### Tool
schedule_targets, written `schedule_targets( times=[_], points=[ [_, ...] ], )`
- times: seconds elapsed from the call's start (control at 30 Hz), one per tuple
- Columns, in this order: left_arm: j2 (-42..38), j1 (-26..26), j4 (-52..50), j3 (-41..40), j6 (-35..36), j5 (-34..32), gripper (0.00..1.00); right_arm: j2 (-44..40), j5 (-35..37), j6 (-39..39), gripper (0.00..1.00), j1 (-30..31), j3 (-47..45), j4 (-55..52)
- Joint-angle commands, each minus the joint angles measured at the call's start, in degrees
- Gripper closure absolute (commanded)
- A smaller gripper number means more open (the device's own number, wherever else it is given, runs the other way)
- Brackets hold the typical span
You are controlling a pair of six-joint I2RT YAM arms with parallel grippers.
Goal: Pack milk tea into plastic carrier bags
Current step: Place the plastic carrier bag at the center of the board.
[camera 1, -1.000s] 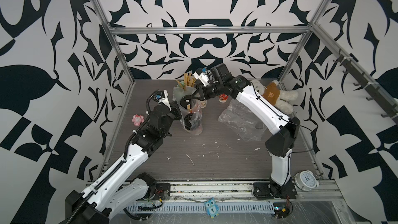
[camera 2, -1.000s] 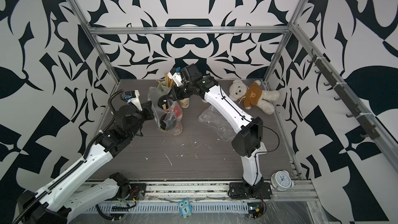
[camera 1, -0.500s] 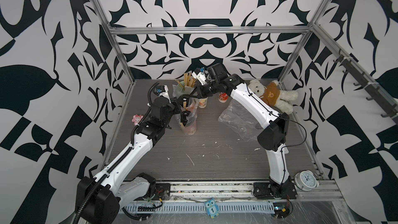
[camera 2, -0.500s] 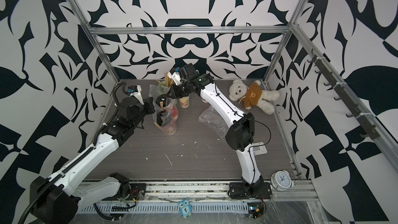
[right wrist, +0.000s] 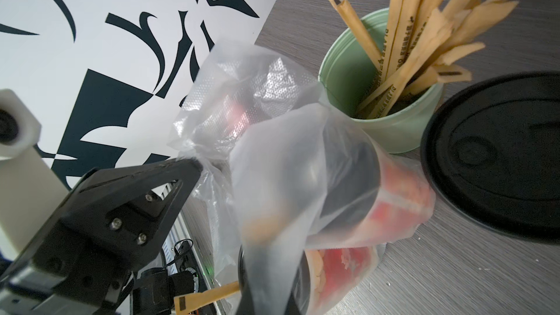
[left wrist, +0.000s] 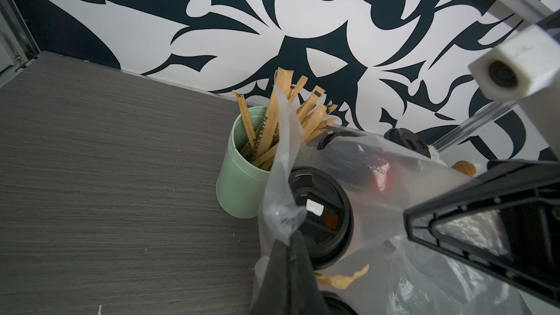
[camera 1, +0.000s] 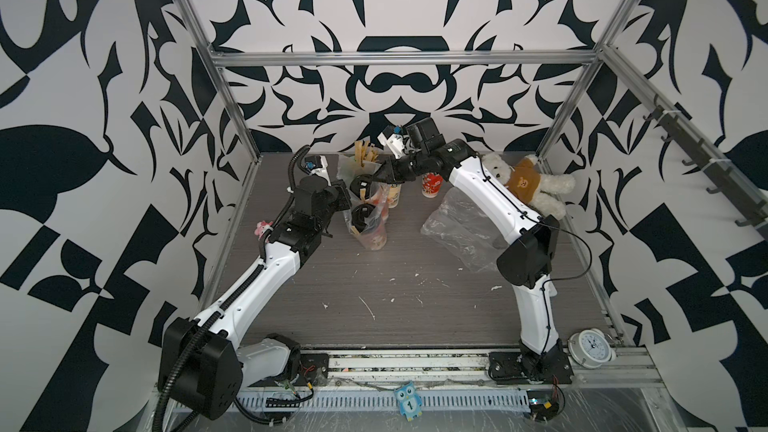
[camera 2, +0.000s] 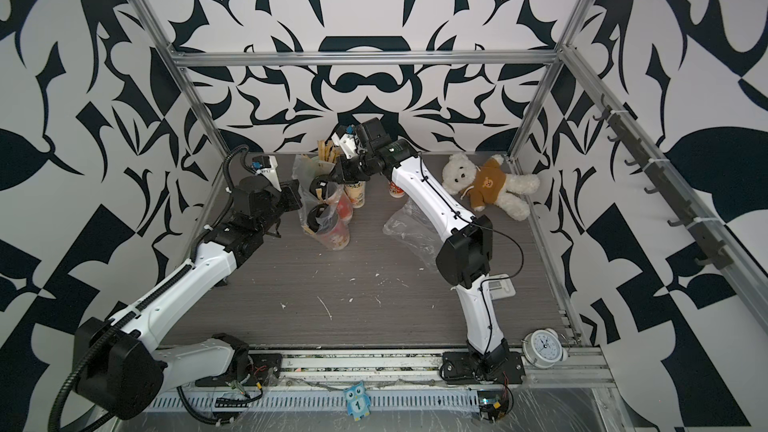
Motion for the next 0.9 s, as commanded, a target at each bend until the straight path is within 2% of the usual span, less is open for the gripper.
schedule_targets(
  times=[0.0, 0.2, 0.27, 0.3, 0.47, 0.67, 0.77, 0.87],
  points=[
    [0.59, 0.39, 0.91, 2.60, 0.81, 0.90, 1.00, -0.84, -1.36, 0.43, 1.00, -0.17, 1.57, 1.01],
    [1.09, 0.96, 0.91, 3.75, 1.14, 1.53, 1.00, -0.79, -1.55, 0.47, 1.00, -0.36, 1.64, 0.43],
    [1.79, 0.94, 0.73, 4.04, 1.03, 2.34, 0.99, -0.99, -1.51, 0.39, 0.92, -0.50, 1.29, 0.38],
    [2.21, 0.89, 0.73, 4.15, 0.98, 2.79, 0.94, -1.14, -1.42, 0.38, 0.87, -0.51, 1.21, 0.33],
    [4.28, 0.89, 0.29, 4.41, 0.91, 3.18, 0.81, -1.80, -1.21, 0.40, 0.78, -0.50, 0.77, 0.60],
    [3.65, 1.08, -0.15, 4.35, 1.02, 2.91, 0.47, -2.49, -0.77, 0.05, 0.54, -0.51, 0.76, 0.35],
    [1.76, 1.23, -0.32, 4.34, 1.55, 2.53, 0.34, -3.18, -0.25, -0.34, 0.41, -0.54, 0.79, 0.15],
    [0.14, 1.27, -0.77, 4.54, 2.06, 1.97, 0.24, -4.28, 0.01, -0.70, 0.33, -0.59, 0.72, -0.10]
  ],
)
